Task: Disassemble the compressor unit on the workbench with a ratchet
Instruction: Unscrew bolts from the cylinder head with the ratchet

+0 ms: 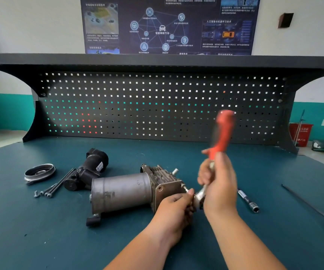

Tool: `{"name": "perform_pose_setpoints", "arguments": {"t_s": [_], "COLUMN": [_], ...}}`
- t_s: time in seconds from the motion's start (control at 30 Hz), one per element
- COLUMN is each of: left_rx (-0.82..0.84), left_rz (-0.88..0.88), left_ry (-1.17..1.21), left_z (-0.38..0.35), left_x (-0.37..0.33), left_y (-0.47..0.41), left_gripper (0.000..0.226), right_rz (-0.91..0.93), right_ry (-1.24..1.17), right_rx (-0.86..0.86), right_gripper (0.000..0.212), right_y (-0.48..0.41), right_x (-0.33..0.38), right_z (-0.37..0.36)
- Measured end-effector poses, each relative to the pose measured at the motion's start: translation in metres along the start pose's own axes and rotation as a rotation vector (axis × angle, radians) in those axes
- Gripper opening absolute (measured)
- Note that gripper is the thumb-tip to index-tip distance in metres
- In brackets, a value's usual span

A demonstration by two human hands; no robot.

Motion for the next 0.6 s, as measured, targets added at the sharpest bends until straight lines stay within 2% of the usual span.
{"name": "perform_pose_setpoints", "arguments": {"t_s": [0.07,0.1,0.17,0.23,0.3,0.5,0.6], "left_rx": [0.012,0.012,0.001,-0.021,-0.039,-0.121,-0.134], "left_rz": [-0.007,0.003,0.021,0.047,0.054,0.097,0.11], "left_ry": [-0.015,-0.037,-0.037,-0.016,0.031,0.155,0.203], "left_z": [-0.004,-0.004,-0.005,-0.003,-0.002,0.002,0.002], "left_x": [0.0,-0.001,-0.001,-0.001,-0.003,-0.003,-0.004], "left_y": [0.0,0.001,0.004,0.004,0.004,0.004,0.003], "left_gripper": [0.053,0.052,0.04,0.026,0.019,0.029,0.032], "right_rz": [-0.329,-0.501,-0.68,-0.688,-0.615,-0.566,-0.46], "right_ry": [-0.224,-0.308,-0.384,-0.353,-0.349,-0.32,-0.202], "right_rx": [-0.363,-0.485,-0.605,-0.614,-0.582,-0.486,-0.43], "right_gripper": [0.03,0.035,0.042,0.043,0.039,0.031,0.027], "right_y": [-0.014,-0.014,-0.009,-0.008,-0.01,-0.001,-0.003], "right_x": [-0.025,-0.039,-0.057,-0.058,-0.05,-0.029,-0.01], "right_z": [0.039,0.05,0.058,0.057,0.049,0.036,0.045]}}
Point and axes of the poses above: each hand's wrist, its own y-axis away from the middle knuckle, its own z-axis out of the back of the hand, x = y × z, the point moved 8 cm from there along -y, towards the middle knuckle, and after that the axes turned 9 degrees about -x, right-handed, at the moved point
